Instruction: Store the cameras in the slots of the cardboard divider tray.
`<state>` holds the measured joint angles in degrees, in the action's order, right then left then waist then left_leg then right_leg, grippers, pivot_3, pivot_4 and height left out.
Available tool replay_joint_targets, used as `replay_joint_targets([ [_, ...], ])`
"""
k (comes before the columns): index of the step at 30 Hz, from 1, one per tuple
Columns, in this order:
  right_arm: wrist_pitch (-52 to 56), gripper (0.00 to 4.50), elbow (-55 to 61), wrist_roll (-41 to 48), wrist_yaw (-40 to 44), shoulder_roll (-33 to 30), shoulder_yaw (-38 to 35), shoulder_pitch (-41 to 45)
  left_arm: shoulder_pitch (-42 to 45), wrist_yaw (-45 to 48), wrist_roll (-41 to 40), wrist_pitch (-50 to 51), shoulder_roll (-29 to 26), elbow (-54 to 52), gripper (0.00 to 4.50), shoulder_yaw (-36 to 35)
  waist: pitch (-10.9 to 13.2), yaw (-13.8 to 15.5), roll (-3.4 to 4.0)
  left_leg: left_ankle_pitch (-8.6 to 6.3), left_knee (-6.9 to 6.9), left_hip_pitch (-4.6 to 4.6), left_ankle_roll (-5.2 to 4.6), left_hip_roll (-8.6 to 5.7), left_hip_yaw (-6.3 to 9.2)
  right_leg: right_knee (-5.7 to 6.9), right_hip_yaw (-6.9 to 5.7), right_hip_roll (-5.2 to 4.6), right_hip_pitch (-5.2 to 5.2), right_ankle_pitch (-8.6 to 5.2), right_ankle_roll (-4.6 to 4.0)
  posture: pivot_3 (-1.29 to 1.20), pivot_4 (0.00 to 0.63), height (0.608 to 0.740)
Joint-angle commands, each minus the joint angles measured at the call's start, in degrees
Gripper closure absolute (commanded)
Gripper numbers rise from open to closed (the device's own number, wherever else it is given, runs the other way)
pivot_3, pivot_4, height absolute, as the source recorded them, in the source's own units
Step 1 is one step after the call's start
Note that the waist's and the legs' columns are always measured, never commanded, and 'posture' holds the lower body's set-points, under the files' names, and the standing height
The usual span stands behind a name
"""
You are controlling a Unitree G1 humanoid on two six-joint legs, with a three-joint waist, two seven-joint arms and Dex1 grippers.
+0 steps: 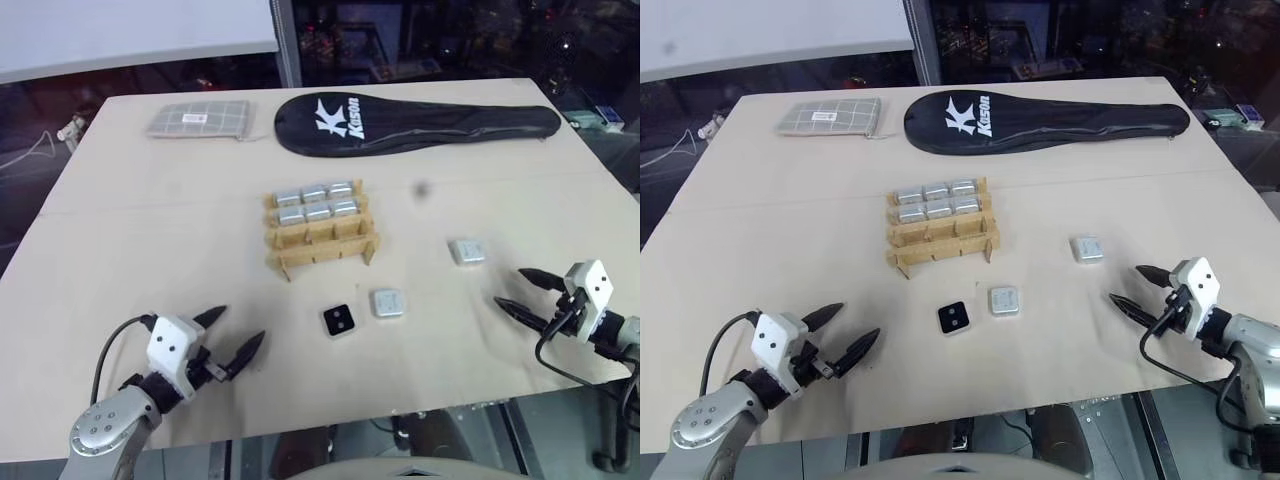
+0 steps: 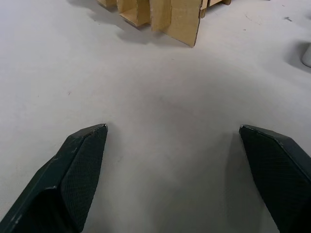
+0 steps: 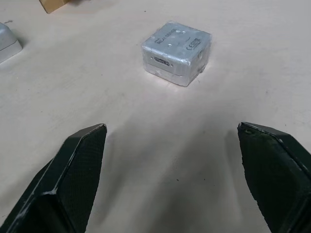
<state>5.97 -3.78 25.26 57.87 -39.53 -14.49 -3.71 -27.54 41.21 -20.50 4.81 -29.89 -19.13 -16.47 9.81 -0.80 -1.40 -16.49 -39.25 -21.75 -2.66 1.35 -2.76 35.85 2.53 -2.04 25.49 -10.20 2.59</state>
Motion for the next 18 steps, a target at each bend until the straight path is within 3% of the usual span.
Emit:
replay_joint_targets([
  [1,-0.2,0.23,0.9,0.7,0.2,-0.6,-1.6,0.1,-1.1,1.5,0.4,-0.7,-0.9,-0.5,0.00,0.4,0.0,0.0,0.00,0.00,0.00,0.00,0.00,0.00,0.00,0.00,0.00,0.00,0.00,0.00,0.00,0.00,0.150,0.740],
  [18,0.1,0.23,1.2,0.1,-1.1,0.1,-1.1,-0.4,-0.5,2.2,0.9,-1.2,-1.3,-0.6,0.00,0.6,0.0,0.0,0.00,0.00,0.00,-0.01,0.00,0.01,0.00,0.00,-0.01,0.00,0.00,0.00,0.00,0.00,0.150,0.740],
])
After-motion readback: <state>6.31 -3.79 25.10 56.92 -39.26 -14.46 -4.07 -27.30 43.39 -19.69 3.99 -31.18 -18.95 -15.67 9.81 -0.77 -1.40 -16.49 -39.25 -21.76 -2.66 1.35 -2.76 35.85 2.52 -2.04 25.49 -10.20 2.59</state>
